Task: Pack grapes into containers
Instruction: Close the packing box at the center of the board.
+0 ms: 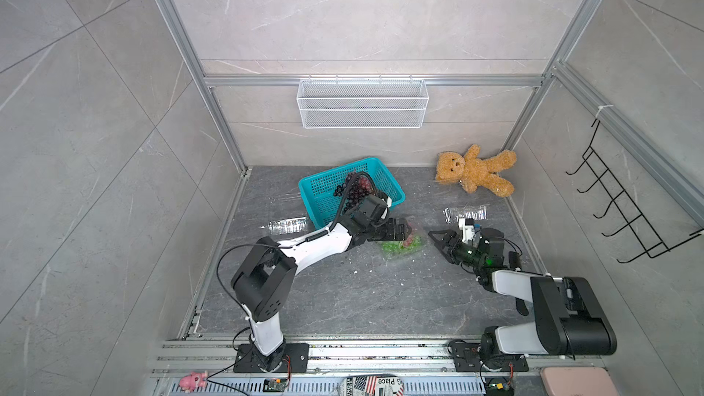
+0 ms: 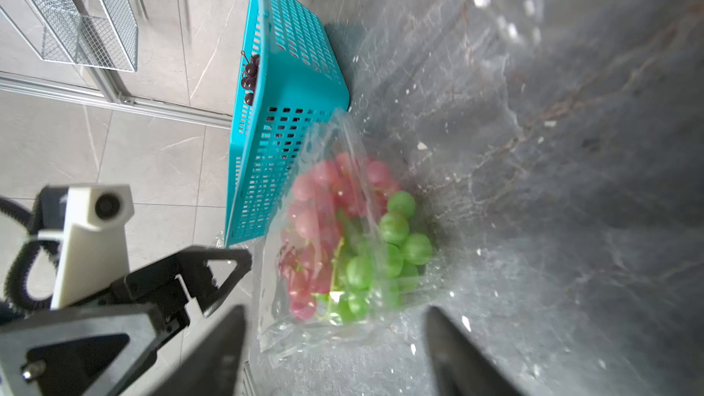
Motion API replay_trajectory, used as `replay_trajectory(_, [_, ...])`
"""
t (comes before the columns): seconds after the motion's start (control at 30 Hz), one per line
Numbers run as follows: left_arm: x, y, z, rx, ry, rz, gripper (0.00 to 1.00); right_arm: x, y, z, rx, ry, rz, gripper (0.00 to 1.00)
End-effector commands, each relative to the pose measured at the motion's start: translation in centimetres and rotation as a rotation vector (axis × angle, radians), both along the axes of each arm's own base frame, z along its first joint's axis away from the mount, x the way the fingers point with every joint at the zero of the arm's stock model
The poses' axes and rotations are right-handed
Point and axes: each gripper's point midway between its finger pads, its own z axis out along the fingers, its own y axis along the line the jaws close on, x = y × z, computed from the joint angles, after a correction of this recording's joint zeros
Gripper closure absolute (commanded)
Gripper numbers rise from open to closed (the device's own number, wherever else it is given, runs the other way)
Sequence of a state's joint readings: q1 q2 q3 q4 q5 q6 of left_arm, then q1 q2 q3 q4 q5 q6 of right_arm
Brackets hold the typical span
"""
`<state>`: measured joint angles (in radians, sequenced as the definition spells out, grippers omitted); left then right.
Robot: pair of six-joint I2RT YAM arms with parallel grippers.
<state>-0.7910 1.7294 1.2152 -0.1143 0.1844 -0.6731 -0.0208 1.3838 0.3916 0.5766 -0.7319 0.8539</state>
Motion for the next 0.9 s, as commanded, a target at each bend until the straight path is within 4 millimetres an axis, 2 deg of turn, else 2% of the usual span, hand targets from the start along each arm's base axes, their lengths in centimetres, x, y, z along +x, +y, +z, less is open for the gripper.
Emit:
replay_trajectory(0.0, [-0.1,3.6,-0.3,0.034,-0.002,0.1,0.01,-0.3,-0.5,-1.0,-0.099,0.062,0.004,0.0])
replay_trajectory(0.13, [-0.3,5.3,-2.2,-0.045,0.07,0.16,0.01,0.1,-0.3,-1.1,-0.157,0.063,0.026,0.01])
replay_trajectory(0.2, [0.0,5.2,-3.1,-0.096,0.109,0.175,0.01,0.3,0.1,-1.4,-0.212,0.068,0.041,0.01])
replay_trajectory(0.3, [0.9,4.3,-4.0,-0.165,0.149,0.178,0.01,0.4,0.9,-2.1,-0.298,0.081,0.071,0.01])
replay_trajectory(0.53, [3.5,1.5,-4.2,-0.259,0.166,0.154,0.01,1.3,2.3,-3.0,-0.357,0.092,0.104,0.01])
replay_trajectory(0.7, [5.0,-0.2,-4.1,-0.273,0.173,0.124,0.01,1.6,2.2,-3.1,-0.372,0.099,0.106,0.1])
replay_trajectory(0.87, [6.0,-1.5,-4.6,-0.249,0.184,0.087,0.01,0.7,2.0,-3.1,-0.372,0.108,0.103,0.18])
